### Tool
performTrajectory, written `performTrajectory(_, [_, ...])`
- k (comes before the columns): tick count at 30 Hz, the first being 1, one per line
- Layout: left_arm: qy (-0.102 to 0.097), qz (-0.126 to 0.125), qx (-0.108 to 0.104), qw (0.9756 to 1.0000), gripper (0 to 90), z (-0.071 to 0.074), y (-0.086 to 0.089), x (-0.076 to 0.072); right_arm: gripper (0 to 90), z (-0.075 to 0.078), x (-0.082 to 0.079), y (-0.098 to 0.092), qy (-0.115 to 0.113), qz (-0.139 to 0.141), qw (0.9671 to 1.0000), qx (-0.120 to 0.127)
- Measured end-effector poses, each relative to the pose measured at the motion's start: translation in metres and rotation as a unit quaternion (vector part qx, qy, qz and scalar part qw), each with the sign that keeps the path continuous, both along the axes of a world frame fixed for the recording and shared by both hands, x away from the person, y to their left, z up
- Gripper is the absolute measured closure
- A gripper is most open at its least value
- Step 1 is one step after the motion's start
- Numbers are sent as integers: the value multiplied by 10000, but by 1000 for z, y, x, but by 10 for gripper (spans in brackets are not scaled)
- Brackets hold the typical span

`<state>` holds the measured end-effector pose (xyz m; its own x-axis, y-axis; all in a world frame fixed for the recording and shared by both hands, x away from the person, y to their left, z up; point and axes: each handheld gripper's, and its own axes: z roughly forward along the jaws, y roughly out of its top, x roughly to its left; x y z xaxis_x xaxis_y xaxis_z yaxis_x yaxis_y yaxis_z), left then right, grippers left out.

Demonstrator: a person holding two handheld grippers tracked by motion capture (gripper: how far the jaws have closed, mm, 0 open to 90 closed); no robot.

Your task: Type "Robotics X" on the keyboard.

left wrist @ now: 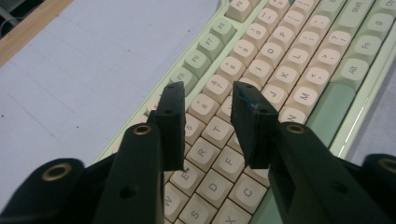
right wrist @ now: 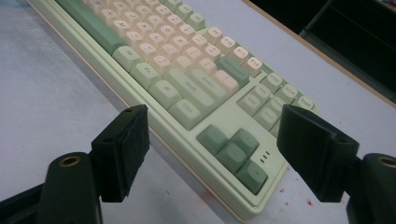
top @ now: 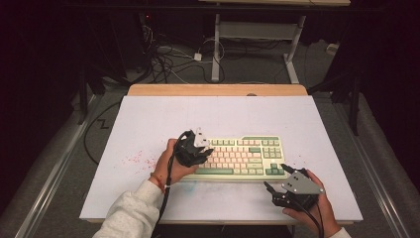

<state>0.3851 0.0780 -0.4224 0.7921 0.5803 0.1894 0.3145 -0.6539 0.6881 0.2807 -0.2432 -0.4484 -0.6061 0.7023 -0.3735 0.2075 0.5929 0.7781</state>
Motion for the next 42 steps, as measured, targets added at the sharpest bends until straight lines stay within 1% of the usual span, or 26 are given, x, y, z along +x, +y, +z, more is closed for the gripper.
performTrajectory(3, [-156, 96, -58, 9998, 498, 1, 2, -3, 254, 0, 0, 0, 2, -16, 10000, 21])
performTrajectory(5, [-275, 143, -76, 9995, 451, 2, 3, -5, 254, 0, 0, 0, 4, 0, 10000, 13])
performTrajectory(9, [-420, 133, -201, 9988, 339, 2, 4, -10, 254, 0, 0, 0, 20, 2, 10000, 2])
performTrajectory(10, [-452, 93, -203, 9987, 318, 2, 5, -11, 254, 0, 0, 0, 21, 5, 10000, 1])
performTrajectory(12, [-539, 90, -205, 9983, 280, 2, 5, -14, 254, 0, 0, 0, 30, 8, 10000, -1])
performTrajectory(13, [-538, 60, -229, 9983, 253, 2, 6, -15, 254, -1, 0, 0, 37, 16, 10000, 1])
performTrajectory(14, [-582, 44, -241, 9980, 241, 2, 6, -16, 254, -1, 1, 0, 47, 18, 10000, 8])
performTrajectory(17, [-680, -10, -227, 9974, 213, 2, 8, -20, 254, -1, 1, 0, 63, 23, 10000, 8])
performTrajectory(18, [-745, -19, -219, 9970, 210, 2, 8, -21, 254, -1, 1, 0, 59, 19, 10000, 2])
performTrajectory(20, [-774, -91, -249, 9966, 208, 1, 11, -24, 254, 0, 1, -1, 54, 19, 10000, 15])
performTrajectory(23, [-883, -109, -277, 9956, 202, 1, 14, -28, 254, 0, 1, -1, 58, -3, 10000, 31])
performTrajectory(25, [-952, -76, -276, 9950, 199, 1, 15, -30, 254, 0, 1, -1, 50, -2, 10000, 28])
performTrajectory(28, [-1068, -85, -214, 9940, 189, -2, 16, -35, 254, 0, 1, -1, 56, 3, 10000, 22])
performTrajectory(31, [-1118, -153, -148, 9935, 188, -4, 18, -39, 254, -1, 1, -1, 94, 4, 10000, 30])
performTrajectory(36, [-1147, -223, -57, 9931, 187, -6, 24, -45, 254, -1, 2, -2, 103, 13, 9999, 33])
performTrajectory(38, [-1190, -216, -18, 9927, 187, -7, 27, -47, 254, 0, 1, -2, 106, 17, 9999, 30])
performTrajectory(42, [-1198, -178, -3, 9926, 187, -9, 35, -50, 254, 0, 2, -1, 120, 13, 9999, 40])
